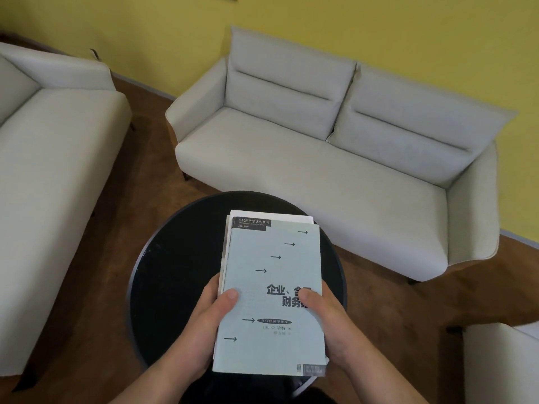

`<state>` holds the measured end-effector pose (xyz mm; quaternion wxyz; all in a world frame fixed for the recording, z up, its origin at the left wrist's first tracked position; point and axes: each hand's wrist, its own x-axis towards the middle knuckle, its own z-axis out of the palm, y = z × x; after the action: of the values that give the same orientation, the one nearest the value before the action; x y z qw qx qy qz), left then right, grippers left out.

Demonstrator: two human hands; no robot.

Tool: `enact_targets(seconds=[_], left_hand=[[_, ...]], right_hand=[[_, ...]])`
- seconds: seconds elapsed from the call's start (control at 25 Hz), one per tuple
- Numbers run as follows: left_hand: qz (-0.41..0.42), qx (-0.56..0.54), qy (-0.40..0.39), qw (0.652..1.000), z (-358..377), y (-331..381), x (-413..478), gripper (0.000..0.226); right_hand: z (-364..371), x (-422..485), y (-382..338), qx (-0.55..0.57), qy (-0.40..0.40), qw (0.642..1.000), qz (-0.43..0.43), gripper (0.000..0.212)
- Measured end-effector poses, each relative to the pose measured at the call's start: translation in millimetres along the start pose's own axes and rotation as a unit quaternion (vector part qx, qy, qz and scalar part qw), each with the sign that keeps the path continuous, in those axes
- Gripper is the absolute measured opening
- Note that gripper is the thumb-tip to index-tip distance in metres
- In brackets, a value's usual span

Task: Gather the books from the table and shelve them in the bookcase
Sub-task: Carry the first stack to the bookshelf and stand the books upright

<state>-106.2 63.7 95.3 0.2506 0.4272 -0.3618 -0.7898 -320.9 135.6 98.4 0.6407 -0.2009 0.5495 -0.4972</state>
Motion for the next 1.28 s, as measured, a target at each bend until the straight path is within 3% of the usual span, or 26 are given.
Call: enact_targets(seconds=[0.2,0.32,0.4,0.6,0.76,0.92,1.04,1.28], left_hand=[[0.036,-0.020,0.019,0.999,-6,-5,-27,0.118],[0.059,-0.040,0.052,0.996,5,-12,-50,0.090],[0.063,-0.050,0.075,0.994,13,-18,-65,0.073],[0.104,-0.071,0.129,0.984,28,-53,-104,0.115],[0.124,-0.097,0.205,0.966,23,-81,-136,0.139],[0.176,-0.146,0.251,0.941,22,-118,-182,0.117],[0.193,-0.153,0.304,0.920,11,-140,-218,0.117],[0.190,-0.157,0.391,0.887,-25,-164,-277,0.130]], right_hand=[[14,-10,-10,-0.023,-0.044,0.999,-0.021,0.067],[13,-16,-13,-0.046,-0.088,0.995,-0.011,0.076],[11,-22,-14,-0.065,-0.112,0.992,-0.003,0.066],[6,-40,-6,-0.098,-0.177,0.979,0.020,0.056],[17,-56,11,-0.144,-0.245,0.958,0.043,0.081],[39,-71,28,-0.162,-0.320,0.931,0.064,0.078],[65,-81,41,-0.188,-0.369,0.906,0.089,0.077],[128,-96,69,-0.252,-0.435,0.855,0.129,0.101]])
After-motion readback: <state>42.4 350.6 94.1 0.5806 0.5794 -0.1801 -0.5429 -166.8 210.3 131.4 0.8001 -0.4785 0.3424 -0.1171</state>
